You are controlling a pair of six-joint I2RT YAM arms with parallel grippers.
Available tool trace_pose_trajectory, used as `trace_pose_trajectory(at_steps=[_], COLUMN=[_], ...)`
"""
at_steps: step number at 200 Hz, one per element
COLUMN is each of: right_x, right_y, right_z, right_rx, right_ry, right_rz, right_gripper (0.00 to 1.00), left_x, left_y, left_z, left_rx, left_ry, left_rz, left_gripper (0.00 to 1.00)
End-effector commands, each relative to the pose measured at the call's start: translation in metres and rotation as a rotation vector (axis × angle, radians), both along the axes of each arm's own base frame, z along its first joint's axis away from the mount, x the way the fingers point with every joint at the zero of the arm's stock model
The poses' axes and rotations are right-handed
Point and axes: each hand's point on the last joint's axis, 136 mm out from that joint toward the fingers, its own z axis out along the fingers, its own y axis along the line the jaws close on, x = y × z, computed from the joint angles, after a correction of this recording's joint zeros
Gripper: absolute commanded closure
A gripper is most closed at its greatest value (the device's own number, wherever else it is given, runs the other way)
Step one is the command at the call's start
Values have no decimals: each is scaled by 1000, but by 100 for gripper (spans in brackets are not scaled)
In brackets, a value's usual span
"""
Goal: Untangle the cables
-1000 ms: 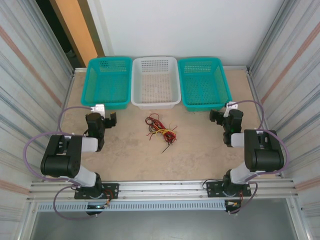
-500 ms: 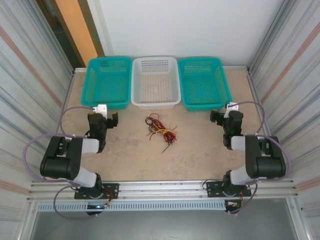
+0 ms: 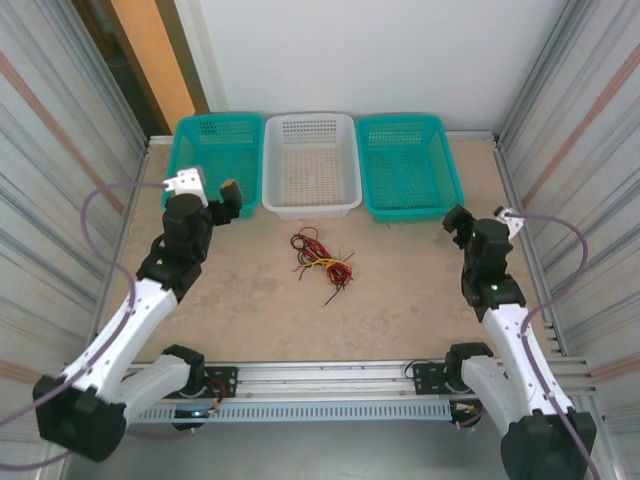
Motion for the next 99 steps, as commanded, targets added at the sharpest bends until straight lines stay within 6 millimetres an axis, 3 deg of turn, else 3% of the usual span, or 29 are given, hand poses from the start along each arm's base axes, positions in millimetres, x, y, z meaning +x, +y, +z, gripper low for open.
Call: trace_pose_trajectory(at_steps=[1, 22, 36, 42, 47, 60, 78, 99], right_x=[-27, -28, -31, -29, -25, -22, -17, -15], right_y=[20, 73, 100, 126, 145, 193, 240, 289], right_z=[-45, -36, -24, -16, -10, -11, -21, -38], right_rx=[47, -161, -264, -301, -350, -435, -349, -154], right_ry=[283, 471, 514, 510, 494, 436, 425, 499], right_rz=[28, 204, 197, 264, 333, 480, 605, 811], right_gripper=[6, 3, 1, 0, 7, 11, 18, 35], left_x=[-42, -61, -69, -71, -72, -73, -74, -75], left_y=[-32, -55, -61, -60, -60, -61, -66, -73], left_z=[-62, -78, -88, -92, -94, -96, -96, -100], left_rx=[-139, -193, -224, -238, -249, -268, -289, -305], left_ry=[291, 366, 402, 413, 418, 422, 443, 479], left_rz=[-81, -157, -172, -166, -158, -160, -176, -199], left_gripper=[6, 8, 8, 9, 8, 9, 9, 10])
